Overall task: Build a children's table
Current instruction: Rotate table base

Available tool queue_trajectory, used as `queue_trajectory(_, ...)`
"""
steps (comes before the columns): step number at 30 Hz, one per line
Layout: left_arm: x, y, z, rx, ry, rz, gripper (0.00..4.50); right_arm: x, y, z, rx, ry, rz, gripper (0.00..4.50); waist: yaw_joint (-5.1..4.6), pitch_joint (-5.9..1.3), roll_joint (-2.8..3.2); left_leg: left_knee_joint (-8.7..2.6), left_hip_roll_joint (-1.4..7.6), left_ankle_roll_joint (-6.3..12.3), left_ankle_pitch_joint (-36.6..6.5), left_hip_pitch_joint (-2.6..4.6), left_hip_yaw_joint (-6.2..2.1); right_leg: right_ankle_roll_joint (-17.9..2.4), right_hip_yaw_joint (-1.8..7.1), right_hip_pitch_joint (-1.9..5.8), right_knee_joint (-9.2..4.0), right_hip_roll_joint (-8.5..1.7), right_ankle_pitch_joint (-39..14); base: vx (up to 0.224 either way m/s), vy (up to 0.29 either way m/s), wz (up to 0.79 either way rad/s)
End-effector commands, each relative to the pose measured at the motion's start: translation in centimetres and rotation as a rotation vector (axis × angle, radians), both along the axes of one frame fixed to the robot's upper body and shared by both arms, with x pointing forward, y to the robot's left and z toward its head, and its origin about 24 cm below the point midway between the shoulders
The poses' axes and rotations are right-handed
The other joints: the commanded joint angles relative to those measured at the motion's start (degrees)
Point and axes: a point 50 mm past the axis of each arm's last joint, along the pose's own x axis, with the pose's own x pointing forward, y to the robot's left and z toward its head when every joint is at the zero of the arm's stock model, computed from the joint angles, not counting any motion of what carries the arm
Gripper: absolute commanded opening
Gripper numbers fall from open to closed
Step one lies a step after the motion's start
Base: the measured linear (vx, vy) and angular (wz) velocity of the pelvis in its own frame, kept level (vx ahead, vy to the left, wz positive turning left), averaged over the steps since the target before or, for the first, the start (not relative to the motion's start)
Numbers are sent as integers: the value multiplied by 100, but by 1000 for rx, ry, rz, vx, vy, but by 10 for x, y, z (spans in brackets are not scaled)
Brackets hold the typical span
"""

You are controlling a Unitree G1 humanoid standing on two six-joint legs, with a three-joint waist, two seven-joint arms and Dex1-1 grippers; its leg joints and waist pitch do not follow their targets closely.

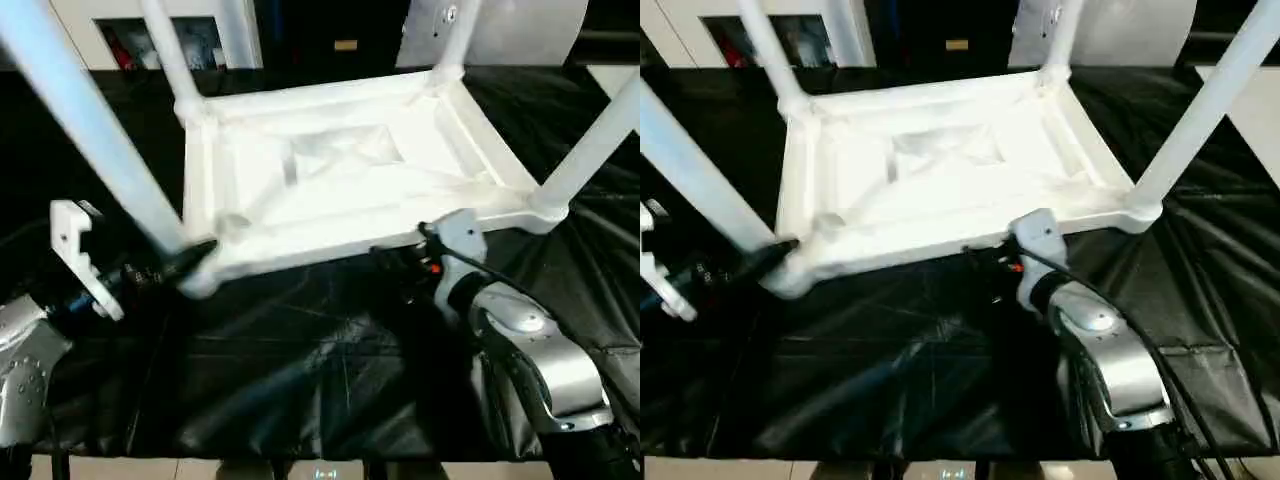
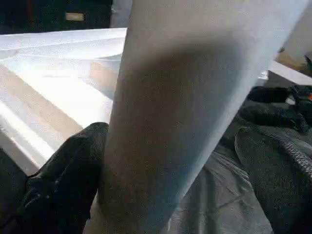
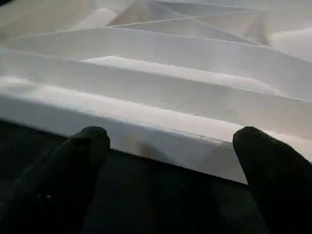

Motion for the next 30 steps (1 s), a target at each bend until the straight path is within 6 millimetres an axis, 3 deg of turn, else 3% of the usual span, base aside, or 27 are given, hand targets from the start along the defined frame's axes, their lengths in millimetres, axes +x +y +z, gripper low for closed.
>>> queue_trajectory(1,0,-4,-4,30,2,-13,448,-2,-21,-19,-32,88,-113,450,-33,-276,9,-550,356,-140,-2517,177,-223,-489,376,49,-597,-536,-3665,0,0,0)
queue_trajectory(2,0,-4,-4,30,2,-12,448,-2,-22,-18,-35,83,-116,450,-32,-279,15,-556,361,-138,-2482,168,-228,-487,375,59,-589,-535,-3608,0,0,0)
queue_trajectory(6,4,-1,-2,32,-17,23,448,2,-47,11,-3,-64,-245,450,-40,-349,-79,-549,369,-42,-1853,126,-173,-641,405,108,-521,-512,-2744,0,0,0)
queue_trajectory(9,4,-2,0,21,-21,15,448,3,-64,12,-31,-76,-354,450,-63,-406,-83,-504,360,110,-1150,67,-131,-955,398,165,-400,-480,-1665,0,0,0)
queue_trajectory(12,5,-3,2,14,-30,10,448,2,-84,8,-43,-70,-509,450,-75,-440,-91,-441,319,272,-772,50,-97,-1154,397,194,-351,-486,-1178,36,-12,0)
queue_trajectory(14,5,-4,3,11,-32,2,448,2,-92,4,-81,-55,-561,450,-87,-535,-135,-355,279,601,25,-16,-85,-1364,392,280,-201,-450,-19,28,-11,0)
queue_trajectory(16,3,-8,4,1,-26,-37,448,3,-94,-5,-126,-15,-564,450,-81,-531,-130,-322,265,795,130,-16,-60,-1477,388,259,-172,-432,318,0,0,0)
queue_trajectory(18,0,-13,5,-4,-14,-82,448,5,-90,-11,-136,9,-534,450,-76,-512,-130,-329,275,841,18,-28,-63,-1514,374,274,-192,-446,124,0,0,0)
queue_trajectory(20,-4,-19,5,-13,0,-132,448,10,-83,-16,-136,25,-495,450,-75,-472,-130,-343,313,768,-378,0,-55,-1480,357,246,-259,-448,-607,0,0,0)
queue_trajectory(23,-13,-34,4,-17,22,-220,448,19,-67,-19,-95,24,-435,450,-88,-424,-120,-371,342,455,-895,56,-63,-1265,360,193,-328,-444,-1536,0,0,0)
queue_trajectory(25,-19,-44,3,-16,36,-274,448,24,-59,-20,-74,21,-397,450,-99,-418,-118,-386,346,375,-901,30,-77,-1220,360,207,-325,-451,-1604,0,0,0)
queue_trajectory(26,-21,-47,2,-11,42,-294,448,25,-55,-20,-67,20,-376,450,-108,-441,-152,-377,346,358,-916,42,-72,-1212,361,206,-316,-442,-1586,0,0,0)
queue_trajectory(27,-24,-52,0,-3,50,-316,448,27,-49,-20,-60,16,-349,450,-123,-428,-137,-385,346,337,-929,22,-84,-1190,364,217,-306,-446,-1594,0,0,0)
queue_trajectory(28,-26,-56,-1,1,56,-334,448,29,-45,-19,-55,12,-330,450,-141,-424,-158,-377,341,330,-979,23,-80,-1156,376,204,-316,-452,-1660,0,0,0)
queue_trajectory(29,-30,-63,-1,-5,64,-370,448,31,-37,-18,-45,6,-299,450,-157,-437,-216,-372,334,325,-990,18,-72,-1142,379,214,-317,-446,-1688,0,0,0)
queue_trajectory(30,-31,-66,-1,-10,67,-384,448,32,-35,-18,-41,4,-287,450,-160,-438,-198,-365,333,313,-967,5,-84,-1137,386,223,-297,-461,-1694,0,0,0)
